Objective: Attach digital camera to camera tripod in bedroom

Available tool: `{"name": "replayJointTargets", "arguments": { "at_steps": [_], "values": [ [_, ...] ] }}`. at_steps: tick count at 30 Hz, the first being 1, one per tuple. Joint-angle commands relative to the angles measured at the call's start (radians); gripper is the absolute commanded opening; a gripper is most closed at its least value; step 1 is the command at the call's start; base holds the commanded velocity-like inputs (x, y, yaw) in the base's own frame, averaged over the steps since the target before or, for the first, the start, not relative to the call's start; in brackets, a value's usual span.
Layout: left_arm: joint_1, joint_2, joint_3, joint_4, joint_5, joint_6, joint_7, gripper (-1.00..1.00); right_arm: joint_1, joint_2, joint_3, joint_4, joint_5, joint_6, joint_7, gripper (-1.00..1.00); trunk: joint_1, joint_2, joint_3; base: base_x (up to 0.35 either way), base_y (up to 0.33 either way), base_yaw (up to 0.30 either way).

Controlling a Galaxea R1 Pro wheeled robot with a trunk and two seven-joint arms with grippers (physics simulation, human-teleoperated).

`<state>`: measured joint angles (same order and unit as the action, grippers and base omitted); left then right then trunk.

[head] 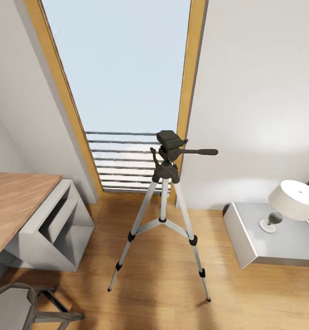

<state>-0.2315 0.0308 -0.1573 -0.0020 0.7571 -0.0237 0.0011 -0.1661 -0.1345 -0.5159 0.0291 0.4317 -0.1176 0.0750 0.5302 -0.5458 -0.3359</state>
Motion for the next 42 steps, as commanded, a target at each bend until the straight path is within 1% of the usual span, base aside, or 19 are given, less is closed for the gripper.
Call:
{"name": "replayJointTargets", "arguments": {
  "at_steps": [1,25,31,42],
  "values": [
    [0.000,0.000,-0.008,0.000,0.007,-0.002,-0.001,-1.00,-0.001,-0.001,-0.009,0.003,0.007,-0.006,0.002,1.00,0.000,-0.001,-0.001,0.000,0.000,0.000],
    [-0.001,0.000,-0.009,0.000,0.005,0.001,-0.003,-1.00,-0.001,0.001,-0.009,0.003,0.006,-0.008,0.002,1.00,0.000,-0.001,-0.002,0.000,0.000,-0.003],
    [0.000,0.000,-0.009,0.000,0.005,0.001,-0.003,-1.00,-0.001,0.001,-0.009,0.003,0.006,-0.008,0.002,1.00,0.000,-0.001,-0.002,0.000,0.000,-0.153],
    [-0.001,0.000,-0.008,0.000,0.006,0.001,-0.003,-1.00,-0.001,0.001,-0.009,0.003,0.006,-0.007,0.002,1.00,0.000,-0.001,-0.002,0.000,0.000,-0.229]
  ]
}}
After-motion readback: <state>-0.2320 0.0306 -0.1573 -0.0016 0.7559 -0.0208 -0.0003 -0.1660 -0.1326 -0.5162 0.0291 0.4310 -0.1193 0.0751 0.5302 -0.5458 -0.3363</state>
